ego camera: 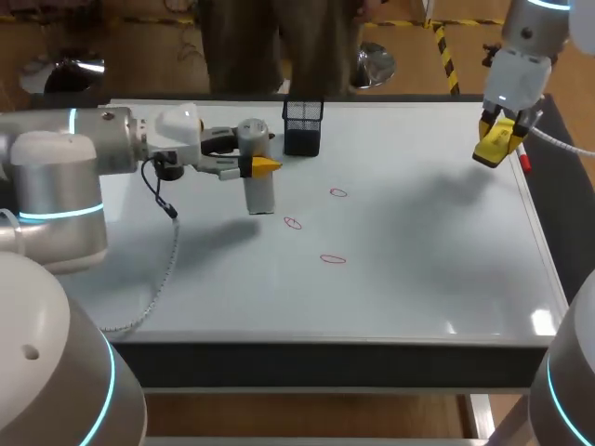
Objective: Pick up the inspection probe, press it on each red-marked spot on the whiteboard one by one, put down the probe, pick up the eraser, and wipe off all the red marks.
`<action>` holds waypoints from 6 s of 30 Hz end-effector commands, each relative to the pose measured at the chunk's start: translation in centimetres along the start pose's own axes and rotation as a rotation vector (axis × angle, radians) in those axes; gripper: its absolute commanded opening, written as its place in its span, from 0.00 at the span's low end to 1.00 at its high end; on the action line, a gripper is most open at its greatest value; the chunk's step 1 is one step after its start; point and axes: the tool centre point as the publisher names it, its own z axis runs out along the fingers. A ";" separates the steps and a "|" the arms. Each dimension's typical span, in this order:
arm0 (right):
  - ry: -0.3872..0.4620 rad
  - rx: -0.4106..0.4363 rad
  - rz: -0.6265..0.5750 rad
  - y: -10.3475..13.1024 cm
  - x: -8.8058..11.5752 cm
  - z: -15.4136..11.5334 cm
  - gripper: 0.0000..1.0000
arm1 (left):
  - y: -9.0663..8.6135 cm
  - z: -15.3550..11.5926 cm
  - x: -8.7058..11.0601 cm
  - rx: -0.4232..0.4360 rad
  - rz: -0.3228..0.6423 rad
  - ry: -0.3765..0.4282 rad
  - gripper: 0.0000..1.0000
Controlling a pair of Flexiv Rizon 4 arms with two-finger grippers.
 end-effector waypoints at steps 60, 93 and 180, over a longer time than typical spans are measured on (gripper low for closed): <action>0.003 0.001 -0.002 -0.1 0.1 -0.1 0.00 | 3.5 5.5 0.4 -0.033 -0.032 0.140 0.00; 0.003 0.001 -0.002 -0.1 0.1 -0.1 0.00 | 0.1 -11.3 -1.4 -0.030 0.016 -0.212 0.00; 0.103 0.029 -0.537 23.1 -9.2 1.9 0.00 | 0.6 -23.7 0.5 -0.079 0.011 -0.484 0.00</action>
